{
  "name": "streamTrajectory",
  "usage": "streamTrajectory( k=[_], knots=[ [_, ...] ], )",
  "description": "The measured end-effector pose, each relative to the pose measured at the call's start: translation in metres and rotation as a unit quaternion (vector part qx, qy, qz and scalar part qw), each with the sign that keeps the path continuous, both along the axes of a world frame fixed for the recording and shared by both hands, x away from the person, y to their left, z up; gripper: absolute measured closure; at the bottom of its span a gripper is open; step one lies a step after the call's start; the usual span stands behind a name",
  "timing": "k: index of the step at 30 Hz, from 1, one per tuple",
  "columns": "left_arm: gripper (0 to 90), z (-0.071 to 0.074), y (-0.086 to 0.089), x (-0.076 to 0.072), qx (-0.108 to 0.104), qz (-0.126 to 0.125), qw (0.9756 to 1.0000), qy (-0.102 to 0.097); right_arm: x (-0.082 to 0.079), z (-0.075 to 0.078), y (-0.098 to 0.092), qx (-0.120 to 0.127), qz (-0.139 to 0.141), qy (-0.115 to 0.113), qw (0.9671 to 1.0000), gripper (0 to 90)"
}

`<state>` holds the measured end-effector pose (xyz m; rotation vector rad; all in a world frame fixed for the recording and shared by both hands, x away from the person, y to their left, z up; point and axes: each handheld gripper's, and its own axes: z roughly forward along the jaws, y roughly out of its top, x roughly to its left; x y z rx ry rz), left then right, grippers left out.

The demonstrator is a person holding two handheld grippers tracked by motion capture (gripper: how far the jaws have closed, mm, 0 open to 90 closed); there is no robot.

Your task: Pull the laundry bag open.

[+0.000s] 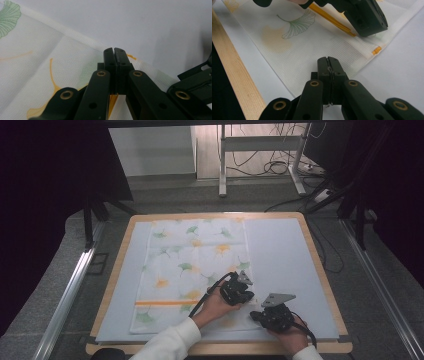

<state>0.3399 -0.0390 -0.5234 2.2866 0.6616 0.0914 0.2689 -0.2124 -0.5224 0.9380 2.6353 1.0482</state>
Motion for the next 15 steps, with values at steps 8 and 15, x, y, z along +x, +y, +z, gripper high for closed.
streamTrajectory(
  k=[8, 15],
  knots=[
    [87.5, -0.0006, -0.0038, 0.0005, -0.002, 0.008, 0.9999, 0.011, 0.001, -0.0002, 0.0006, -0.001, 0.001, -0.001, 1.0, 88.3],
    [89.8, -0.0012, -0.0039, -0.0003, -0.001, 0.002, 1.0, 0.002, 0.0018, 0.0009, 0.001, -0.005, -0.002, -0.004, 1.0, 88.4]
  ],
)
